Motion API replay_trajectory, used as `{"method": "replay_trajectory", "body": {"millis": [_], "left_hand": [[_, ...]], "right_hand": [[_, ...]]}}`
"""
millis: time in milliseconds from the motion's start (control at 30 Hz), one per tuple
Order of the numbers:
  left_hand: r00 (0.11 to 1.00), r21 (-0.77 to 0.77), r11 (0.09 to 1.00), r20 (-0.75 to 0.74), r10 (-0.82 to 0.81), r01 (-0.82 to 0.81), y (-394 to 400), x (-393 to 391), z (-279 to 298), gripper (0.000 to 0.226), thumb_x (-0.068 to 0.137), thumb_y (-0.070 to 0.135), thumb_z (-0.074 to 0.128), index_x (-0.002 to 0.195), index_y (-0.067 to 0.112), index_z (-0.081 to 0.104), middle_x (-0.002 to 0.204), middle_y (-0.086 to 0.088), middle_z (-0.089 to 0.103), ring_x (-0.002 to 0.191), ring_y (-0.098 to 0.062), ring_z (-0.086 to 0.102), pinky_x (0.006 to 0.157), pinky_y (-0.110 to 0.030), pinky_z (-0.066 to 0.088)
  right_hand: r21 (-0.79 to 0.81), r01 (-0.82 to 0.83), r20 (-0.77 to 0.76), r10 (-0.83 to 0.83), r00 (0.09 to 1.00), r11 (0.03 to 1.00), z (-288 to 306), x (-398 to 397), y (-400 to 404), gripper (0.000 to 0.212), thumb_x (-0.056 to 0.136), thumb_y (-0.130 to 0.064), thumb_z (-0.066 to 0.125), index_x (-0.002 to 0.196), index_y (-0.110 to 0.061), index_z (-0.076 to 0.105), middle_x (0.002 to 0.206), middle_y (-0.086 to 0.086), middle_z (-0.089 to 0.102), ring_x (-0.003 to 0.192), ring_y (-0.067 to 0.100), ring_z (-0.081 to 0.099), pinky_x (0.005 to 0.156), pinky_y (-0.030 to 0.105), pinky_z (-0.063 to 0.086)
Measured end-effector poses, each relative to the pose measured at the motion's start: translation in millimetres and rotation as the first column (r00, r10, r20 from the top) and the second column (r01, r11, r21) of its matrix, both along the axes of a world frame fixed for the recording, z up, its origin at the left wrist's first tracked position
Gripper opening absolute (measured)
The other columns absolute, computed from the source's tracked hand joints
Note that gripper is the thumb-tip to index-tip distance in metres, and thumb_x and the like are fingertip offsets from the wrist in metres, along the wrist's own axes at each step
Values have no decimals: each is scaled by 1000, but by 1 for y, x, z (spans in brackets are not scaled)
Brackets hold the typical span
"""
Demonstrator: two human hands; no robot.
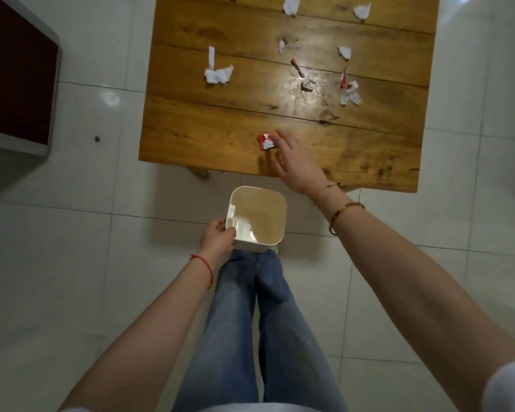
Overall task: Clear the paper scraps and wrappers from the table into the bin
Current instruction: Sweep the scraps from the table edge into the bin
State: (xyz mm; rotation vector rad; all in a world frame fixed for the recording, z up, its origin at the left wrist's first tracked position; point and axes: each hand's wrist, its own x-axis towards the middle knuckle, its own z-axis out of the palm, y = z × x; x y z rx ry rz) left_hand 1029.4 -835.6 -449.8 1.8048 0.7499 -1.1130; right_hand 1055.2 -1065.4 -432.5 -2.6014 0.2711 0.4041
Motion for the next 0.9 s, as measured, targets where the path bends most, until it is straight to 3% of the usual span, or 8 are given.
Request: {"method": "replay_trajectory", "body": {"millis": [167, 267, 567, 700, 800, 900], "left_hand": [[995, -22, 995, 2, 101, -101, -8, 1, -36, 44, 86, -5, 51, 129, 4, 50, 110, -11, 63, 97, -30, 64, 73, -33, 55], [995, -29, 995, 12, 96, -96, -10, 4, -47, 44, 86, -3, 52, 129, 6, 51, 108, -9, 63, 91, -23, 62, 71, -28, 54], [998, -42, 997, 10, 60, -59, -20, 13, -62, 48, 84, -2, 55, 130, 10, 51, 121, -12, 65, 107, -29, 65, 91, -42, 56], [1000, -42, 999, 11, 16, -15, -24, 14, -61, 45, 82, 1, 56, 126, 12, 54, 119, -13, 66, 105, -29, 66, 92, -43, 56], [1000, -46, 999, 4, -9, 10, -29, 14, -59, 43, 82, 1, 58, 123, 14, 55, 118, -12, 66, 105, -27, 66, 93, -44, 55], [999, -46, 998, -8, -32, 31, -34, 12, -55, 42, 83, 0, 58, 122, 14, 55, 120, -13, 65, 107, -28, 65, 92, -43, 56]], "right_hand": [[19, 4, 12, -4, 1000, 1000, -35, 9, 3, 53, 100, -25, 42, 149, -11, 26, 159, 11, 21, 147, 28, 19, 120, 40, 20], [11, -2, 24, 2, 1000, 1000, -47, 9, 4, 54, 99, -22, 43, 149, -10, 26, 158, 11, 22, 147, 28, 18, 120, 39, 19], [-70, -91, 0, 92, 996, 993, -64, -16, 6, 55, 98, -28, 42, 149, -14, 26, 159, 8, 23, 147, 26, 17, 122, 41, 7], [-54, -193, 13, 194, 981, 980, -58, -45, 15, 53, 95, -25, 46, 146, -15, 35, 153, 7, 35, 142, 26, 28, 120, 42, 20], [62, -287, 37, 285, 958, 956, -54, -74, 25, 47, 90, -19, 51, 137, -14, 48, 140, 6, 51, 132, 24, 42, 109, 43, 36], [109, -175, 67, 169, 983, 978, -51, -95, 25, 47, 91, -19, 51, 138, -16, 46, 138, 5, 51, 126, 22, 44, 107, 37, 38]]}}
